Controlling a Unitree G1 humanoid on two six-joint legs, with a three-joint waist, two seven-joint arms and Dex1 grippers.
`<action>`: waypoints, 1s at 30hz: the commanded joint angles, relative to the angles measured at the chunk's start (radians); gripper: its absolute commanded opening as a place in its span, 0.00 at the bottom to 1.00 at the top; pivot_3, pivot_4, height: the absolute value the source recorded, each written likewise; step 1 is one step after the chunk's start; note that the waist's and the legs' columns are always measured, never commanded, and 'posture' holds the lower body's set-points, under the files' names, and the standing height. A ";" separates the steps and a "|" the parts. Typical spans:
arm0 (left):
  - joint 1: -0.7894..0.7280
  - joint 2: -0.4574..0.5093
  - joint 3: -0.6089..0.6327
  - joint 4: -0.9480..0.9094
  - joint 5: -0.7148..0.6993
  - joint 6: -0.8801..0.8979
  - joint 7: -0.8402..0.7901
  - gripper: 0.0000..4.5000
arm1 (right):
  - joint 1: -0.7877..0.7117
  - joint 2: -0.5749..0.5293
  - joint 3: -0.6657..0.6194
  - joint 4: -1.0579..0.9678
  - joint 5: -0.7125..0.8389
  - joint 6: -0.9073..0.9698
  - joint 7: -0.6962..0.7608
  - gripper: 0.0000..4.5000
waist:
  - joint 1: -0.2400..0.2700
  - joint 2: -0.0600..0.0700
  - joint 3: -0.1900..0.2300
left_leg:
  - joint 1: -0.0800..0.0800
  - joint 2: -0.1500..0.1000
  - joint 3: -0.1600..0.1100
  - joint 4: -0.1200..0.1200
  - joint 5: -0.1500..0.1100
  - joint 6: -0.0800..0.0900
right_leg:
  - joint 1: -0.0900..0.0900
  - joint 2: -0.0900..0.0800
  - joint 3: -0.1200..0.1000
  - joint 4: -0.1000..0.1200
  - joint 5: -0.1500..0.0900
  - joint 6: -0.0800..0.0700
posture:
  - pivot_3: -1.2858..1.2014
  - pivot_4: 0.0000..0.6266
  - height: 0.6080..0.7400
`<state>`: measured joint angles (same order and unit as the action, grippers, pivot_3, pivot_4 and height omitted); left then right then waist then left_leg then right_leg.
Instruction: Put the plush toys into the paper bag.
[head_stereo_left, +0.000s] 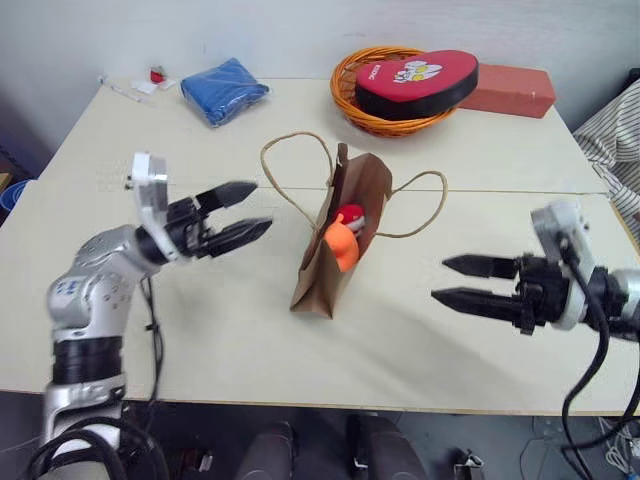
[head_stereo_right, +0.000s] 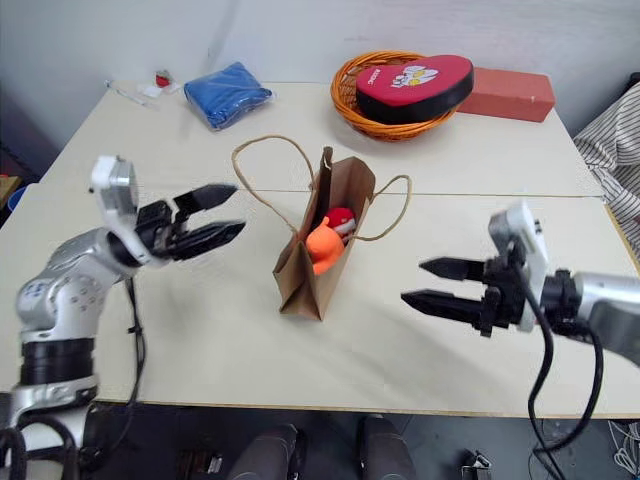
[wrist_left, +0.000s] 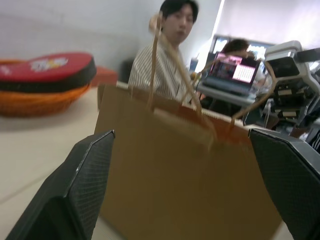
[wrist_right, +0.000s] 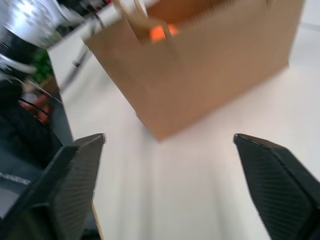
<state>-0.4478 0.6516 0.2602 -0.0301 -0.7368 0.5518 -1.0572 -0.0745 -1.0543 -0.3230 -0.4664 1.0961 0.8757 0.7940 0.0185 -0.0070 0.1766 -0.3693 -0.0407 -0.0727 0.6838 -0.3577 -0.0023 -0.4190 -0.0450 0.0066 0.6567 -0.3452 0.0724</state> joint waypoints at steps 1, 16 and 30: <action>0.084 0.051 0.017 -0.113 -0.008 0.006 -0.025 1.00 | -0.004 0.085 0.176 -0.053 -0.344 -0.290 0.007 0.63 | 0.000 0.000 0.000 | 0.001 0.000 0.000 0.000 0.000 0.000 | 0.000 0.000 0.000 0.000 0.000 0.000 | 0.52 0.24 1.00; 0.241 -0.154 -0.139 -0.442 0.035 0.005 0.277 1.00 | -0.161 0.486 0.504 0.116 -0.796 -0.562 -0.102 0.00 | 0.004 0.000 0.000 | 0.002 -0.001 -0.001 0.001 0.001 -0.001 | 0.000 0.000 0.000 0.002 0.001 -0.001 | 0.52 0.24 1.00; 0.234 -0.295 -0.264 -0.492 0.174 -0.078 0.481 1.00 | -0.258 0.570 0.550 0.038 -0.781 -0.332 -0.130 0.00 | 0.000 0.001 0.000 | 0.002 -0.001 -0.001 0.001 0.001 -0.002 | 0.000 0.000 0.000 0.002 0.001 -0.001 | 0.52 0.24 1.00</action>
<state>-0.2011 0.3629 0.0051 -0.5058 -0.5902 0.5066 -0.5986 -0.3153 -0.4918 0.2317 -0.3823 0.2997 0.5358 0.6658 0.0181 -0.0064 0.1764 -0.3673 -0.0420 -0.0733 0.6846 -0.3565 -0.0043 -0.4190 -0.0447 0.0068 0.6592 -0.3445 0.0714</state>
